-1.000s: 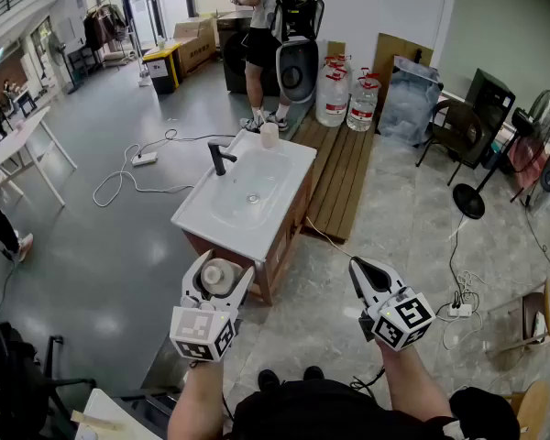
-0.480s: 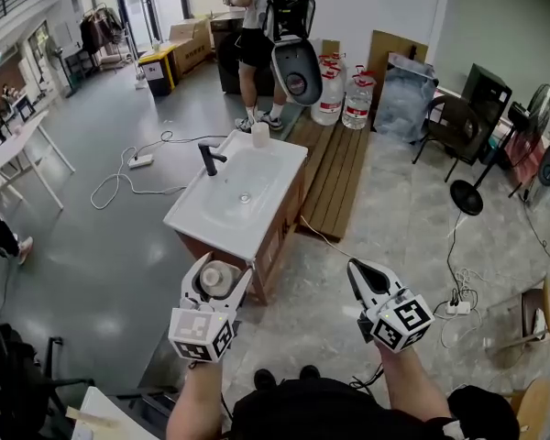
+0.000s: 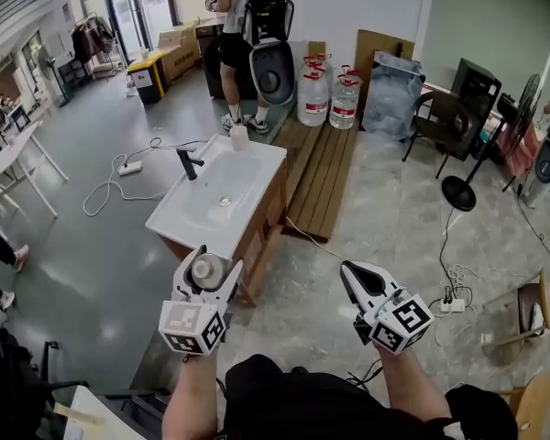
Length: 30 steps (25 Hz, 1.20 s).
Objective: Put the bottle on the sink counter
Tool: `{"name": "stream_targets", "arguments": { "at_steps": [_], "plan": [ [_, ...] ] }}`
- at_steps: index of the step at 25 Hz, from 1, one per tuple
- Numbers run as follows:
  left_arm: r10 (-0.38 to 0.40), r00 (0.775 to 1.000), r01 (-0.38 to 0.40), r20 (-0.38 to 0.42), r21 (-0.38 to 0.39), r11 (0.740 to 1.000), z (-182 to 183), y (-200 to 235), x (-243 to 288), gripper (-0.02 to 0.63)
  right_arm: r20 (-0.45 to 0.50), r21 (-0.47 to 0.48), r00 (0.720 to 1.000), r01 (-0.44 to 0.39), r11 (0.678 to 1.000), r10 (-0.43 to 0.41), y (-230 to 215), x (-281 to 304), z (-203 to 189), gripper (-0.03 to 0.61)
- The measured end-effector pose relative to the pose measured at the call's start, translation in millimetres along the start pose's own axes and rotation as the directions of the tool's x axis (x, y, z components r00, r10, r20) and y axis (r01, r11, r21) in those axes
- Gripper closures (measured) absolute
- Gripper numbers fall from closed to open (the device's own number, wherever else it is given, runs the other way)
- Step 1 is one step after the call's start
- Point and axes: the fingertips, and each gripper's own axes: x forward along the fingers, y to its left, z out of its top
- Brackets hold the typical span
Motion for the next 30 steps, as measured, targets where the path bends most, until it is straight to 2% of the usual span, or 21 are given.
{"name": "stream_targets", "arguments": {
  "at_steps": [4, 11, 21, 30],
  "plan": [
    [-0.012, 1.0, 0.012, -0.029, -0.003, 1.0, -12.1, -12.1, 18.7, 0.276, -0.015, 0.036, 1.0, 0.025, 0.999, -0.025, -23.0, -9.5, -10.7, 0.565],
    [-0.031, 0.999, 0.031, -0.035, -0.003, 1.0, -16.3, -1.2, 66.4, 0.276, -0.047, 0.047, 0.997, 0.064, 0.997, -0.062, -61.6, 13.5, -17.0, 0.565],
    [-0.088, 0.996, 0.089, -0.03, 0.015, 0.996, -11.8, 36.1, 173.1, 0.276, -0.096, 0.062, 0.989, 0.121, 0.991, -0.115, -139.1, 93.0, -24.5, 0.565],
    [-0.139, 0.989, 0.138, -0.041, -0.031, 0.99, -10.8, 88.2, 265.4, 0.276, -0.168, 0.072, 0.979, 0.127, 0.989, -0.114, -187.4, 183.2, -27.7, 0.565]
  ]
}}
